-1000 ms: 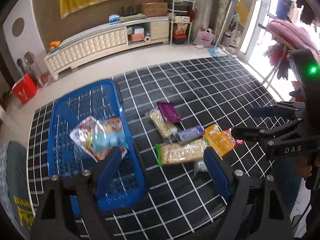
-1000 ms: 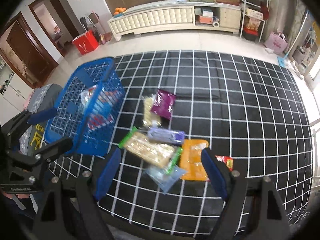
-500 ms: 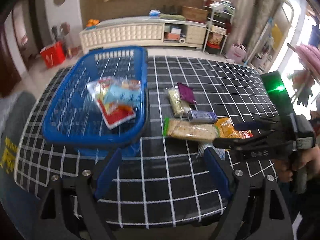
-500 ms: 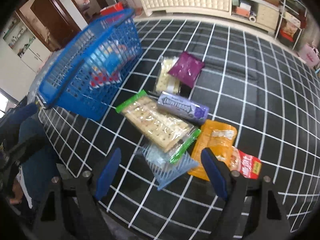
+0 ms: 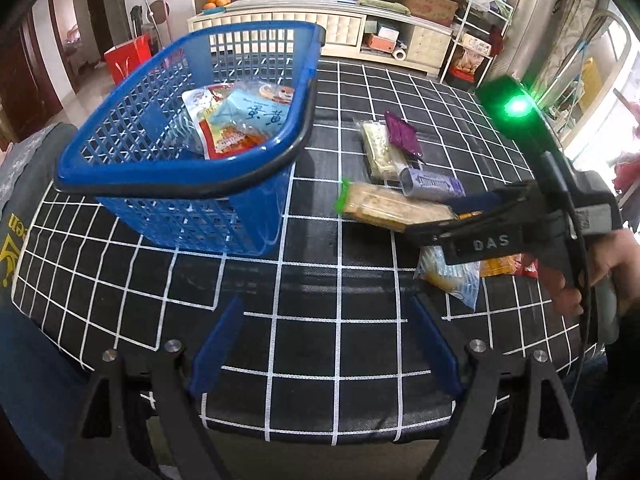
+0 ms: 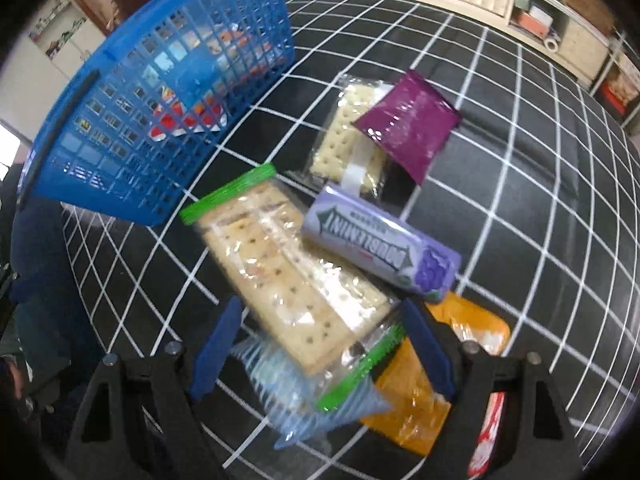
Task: Organize snacks
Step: 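Move the right tool toward the cracker packs and purple pouch, then grasp the green-edged saltine cracker pack with the right tool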
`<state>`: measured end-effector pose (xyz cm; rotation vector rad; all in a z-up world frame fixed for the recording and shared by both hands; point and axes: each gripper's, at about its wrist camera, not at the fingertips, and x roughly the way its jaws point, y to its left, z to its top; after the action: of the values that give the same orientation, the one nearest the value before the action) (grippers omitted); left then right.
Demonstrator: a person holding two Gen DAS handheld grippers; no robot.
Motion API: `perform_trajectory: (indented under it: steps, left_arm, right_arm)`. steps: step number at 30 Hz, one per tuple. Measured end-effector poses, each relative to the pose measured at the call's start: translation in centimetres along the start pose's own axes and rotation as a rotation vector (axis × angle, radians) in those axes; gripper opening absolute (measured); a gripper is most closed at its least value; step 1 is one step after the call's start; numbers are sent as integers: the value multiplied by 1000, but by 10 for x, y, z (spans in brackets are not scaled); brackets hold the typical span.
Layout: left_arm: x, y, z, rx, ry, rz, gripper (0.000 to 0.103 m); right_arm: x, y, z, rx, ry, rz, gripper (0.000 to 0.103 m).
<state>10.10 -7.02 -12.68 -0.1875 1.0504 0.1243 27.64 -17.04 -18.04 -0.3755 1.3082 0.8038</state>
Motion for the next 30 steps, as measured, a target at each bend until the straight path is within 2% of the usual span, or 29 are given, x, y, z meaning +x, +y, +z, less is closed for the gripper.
perform_trajectory:
  steps: [6,12,18,23,24,25,26,30]
  left_arm:
    - [4,-1,-1,-4,3,1,82]
    - [5,4,0,-29,-7,3,82]
    - [12,12,0,-83,1,4,82]
    - [16,17,-1,-105,12,10,82]
    - [15,17,-1,-104,12,11,82]
    - [15,17,0,-103,11,9,82]
    - [15,16,0,-102,10,8,82]
    - [16,14,-2,-90,9,0,82]
  right_arm:
    - [7,15,17,-173,53,-54,86]
    - [6,44,29,-342,53,-126,86]
    - [27,56,37,-396,108,-115,86]
    - [35,53,41,-375,74,-82,85]
    - [34,52,40,-379,59,-81,83]
    - [32,52,40,-385,35,-78,74]
    - [30,53,39,-389,15,-84,70]
    - [21,48,28,-429,-7,-98,67]
